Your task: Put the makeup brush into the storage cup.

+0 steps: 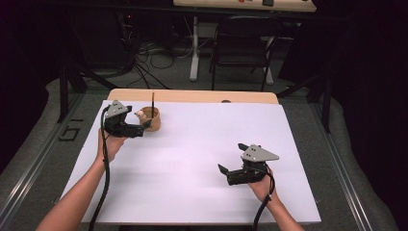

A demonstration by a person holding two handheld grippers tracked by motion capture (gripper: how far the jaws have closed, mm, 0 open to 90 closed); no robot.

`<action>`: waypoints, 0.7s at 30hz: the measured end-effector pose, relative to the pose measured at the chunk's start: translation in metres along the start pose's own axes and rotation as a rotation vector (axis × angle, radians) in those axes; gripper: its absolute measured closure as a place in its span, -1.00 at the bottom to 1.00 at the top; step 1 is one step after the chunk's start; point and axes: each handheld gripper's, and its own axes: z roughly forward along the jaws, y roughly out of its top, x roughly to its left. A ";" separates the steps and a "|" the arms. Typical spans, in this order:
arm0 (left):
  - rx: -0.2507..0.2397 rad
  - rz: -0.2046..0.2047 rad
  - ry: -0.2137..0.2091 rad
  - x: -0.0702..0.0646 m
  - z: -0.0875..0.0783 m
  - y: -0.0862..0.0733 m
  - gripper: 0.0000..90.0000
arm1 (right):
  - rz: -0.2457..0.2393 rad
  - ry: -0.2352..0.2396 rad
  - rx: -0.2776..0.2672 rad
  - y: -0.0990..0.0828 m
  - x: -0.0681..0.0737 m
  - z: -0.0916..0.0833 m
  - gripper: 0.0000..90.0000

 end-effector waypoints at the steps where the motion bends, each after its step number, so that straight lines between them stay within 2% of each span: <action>1: -0.002 0.002 -0.002 -0.002 -0.002 -0.001 -0.96 | 0.001 -0.001 -0.003 0.000 0.000 0.000 -1.00; 17: -0.042 0.068 -0.028 -0.035 -0.036 -0.015 -1.00 | 0.006 -0.014 -0.031 0.001 -0.001 -0.005 -1.00; 21: -0.047 0.091 -0.022 -0.043 -0.044 -0.020 -1.00 | 0.006 -0.020 -0.034 0.002 0.000 -0.006 -1.00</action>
